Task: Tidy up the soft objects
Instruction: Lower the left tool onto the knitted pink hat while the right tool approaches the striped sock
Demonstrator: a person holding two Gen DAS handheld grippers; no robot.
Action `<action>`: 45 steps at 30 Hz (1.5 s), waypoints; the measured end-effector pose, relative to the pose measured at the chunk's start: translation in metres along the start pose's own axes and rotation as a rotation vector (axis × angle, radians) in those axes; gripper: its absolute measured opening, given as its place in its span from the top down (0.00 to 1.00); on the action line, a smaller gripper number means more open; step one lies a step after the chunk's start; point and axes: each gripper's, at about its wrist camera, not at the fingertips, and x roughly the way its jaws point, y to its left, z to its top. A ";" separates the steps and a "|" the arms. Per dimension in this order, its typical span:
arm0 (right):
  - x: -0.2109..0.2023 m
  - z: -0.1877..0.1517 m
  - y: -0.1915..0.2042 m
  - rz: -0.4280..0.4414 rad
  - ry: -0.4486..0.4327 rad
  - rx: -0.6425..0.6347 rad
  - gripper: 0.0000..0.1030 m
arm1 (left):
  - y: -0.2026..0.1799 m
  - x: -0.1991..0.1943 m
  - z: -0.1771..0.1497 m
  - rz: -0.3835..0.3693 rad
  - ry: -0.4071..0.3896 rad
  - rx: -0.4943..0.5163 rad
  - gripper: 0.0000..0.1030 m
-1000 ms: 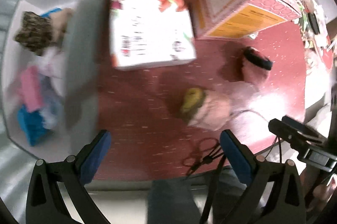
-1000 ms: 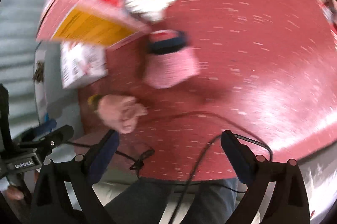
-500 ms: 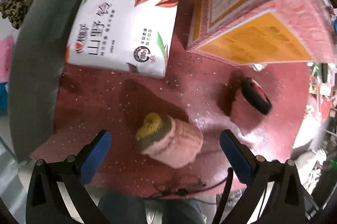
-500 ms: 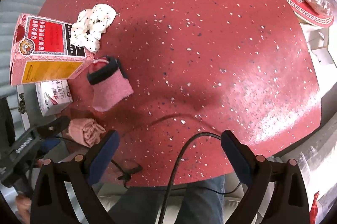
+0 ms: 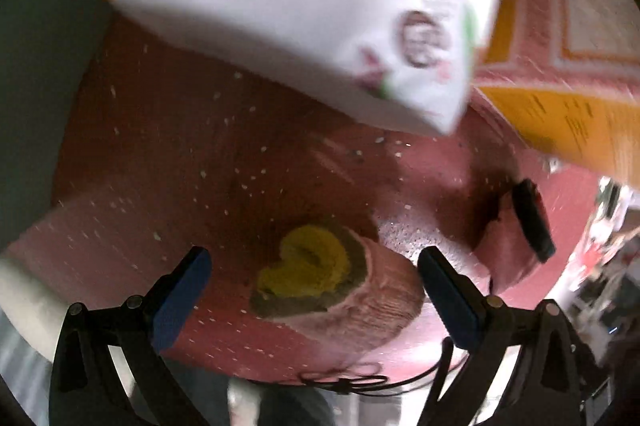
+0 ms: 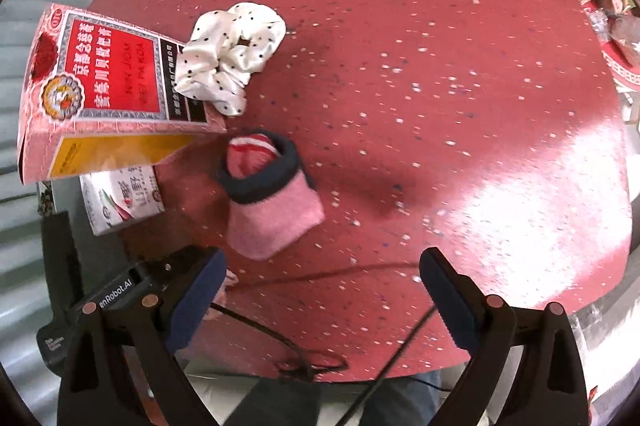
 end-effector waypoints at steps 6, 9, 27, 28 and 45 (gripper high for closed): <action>0.010 0.010 0.012 0.007 0.018 -0.010 0.05 | 0.017 0.001 0.011 -0.038 0.052 -0.069 0.00; 0.018 0.014 0.016 -0.014 0.025 -0.017 0.05 | 0.015 0.003 0.012 -0.012 0.049 -0.026 0.00; 0.047 0.005 0.042 -0.048 0.027 -0.101 0.46 | -0.028 0.034 -0.005 0.127 0.082 0.042 0.00; 0.044 0.006 0.039 -0.056 0.033 -0.096 0.55 | -0.029 0.034 -0.006 0.139 0.076 0.054 0.00; 0.010 -0.021 -0.016 -0.107 -0.017 -0.093 0.27 | -0.055 0.006 -0.017 0.263 -0.130 0.298 0.00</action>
